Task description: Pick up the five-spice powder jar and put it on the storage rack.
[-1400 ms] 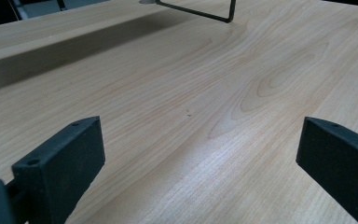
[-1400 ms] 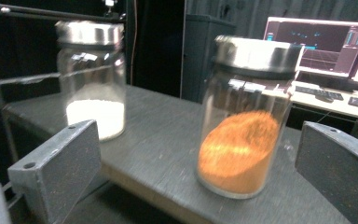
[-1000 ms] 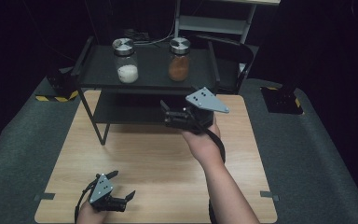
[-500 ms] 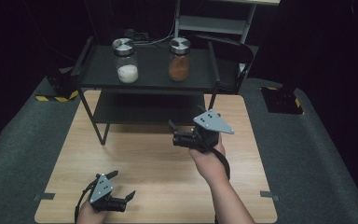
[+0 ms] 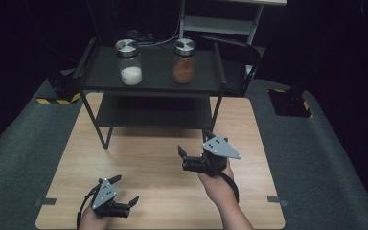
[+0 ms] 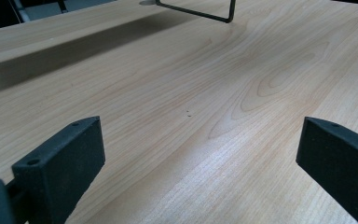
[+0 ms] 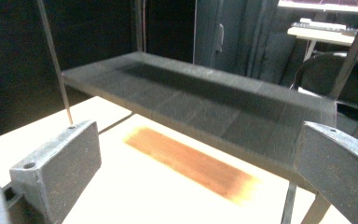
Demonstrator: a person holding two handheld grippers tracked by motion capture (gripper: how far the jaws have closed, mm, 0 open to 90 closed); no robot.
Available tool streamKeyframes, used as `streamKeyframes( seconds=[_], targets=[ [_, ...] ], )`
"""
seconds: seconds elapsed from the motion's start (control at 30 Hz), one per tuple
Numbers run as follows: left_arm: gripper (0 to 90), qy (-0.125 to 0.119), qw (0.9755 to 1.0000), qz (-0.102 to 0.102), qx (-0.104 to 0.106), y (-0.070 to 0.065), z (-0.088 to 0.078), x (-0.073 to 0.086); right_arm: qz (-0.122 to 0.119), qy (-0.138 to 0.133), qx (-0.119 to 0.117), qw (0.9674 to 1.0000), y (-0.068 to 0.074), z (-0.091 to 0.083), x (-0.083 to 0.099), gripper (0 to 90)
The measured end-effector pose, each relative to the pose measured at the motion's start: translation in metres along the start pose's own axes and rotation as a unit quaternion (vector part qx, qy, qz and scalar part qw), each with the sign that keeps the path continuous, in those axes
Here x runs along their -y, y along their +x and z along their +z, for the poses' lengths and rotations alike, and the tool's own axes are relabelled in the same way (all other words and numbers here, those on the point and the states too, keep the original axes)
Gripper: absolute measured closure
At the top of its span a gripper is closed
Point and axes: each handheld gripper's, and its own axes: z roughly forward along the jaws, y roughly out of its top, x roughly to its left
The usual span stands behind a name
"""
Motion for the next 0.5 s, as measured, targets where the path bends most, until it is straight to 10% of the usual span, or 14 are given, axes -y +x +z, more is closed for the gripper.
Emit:
streamKeyframes(
  seconds=[0.5],
  targets=[
    [1.2,0.002,1.0,0.006,-0.002,-0.002,0.0,-0.001,-0.009,0.054,0.007,0.9985,0.006,-0.014,0.055,0.0]
  ],
)
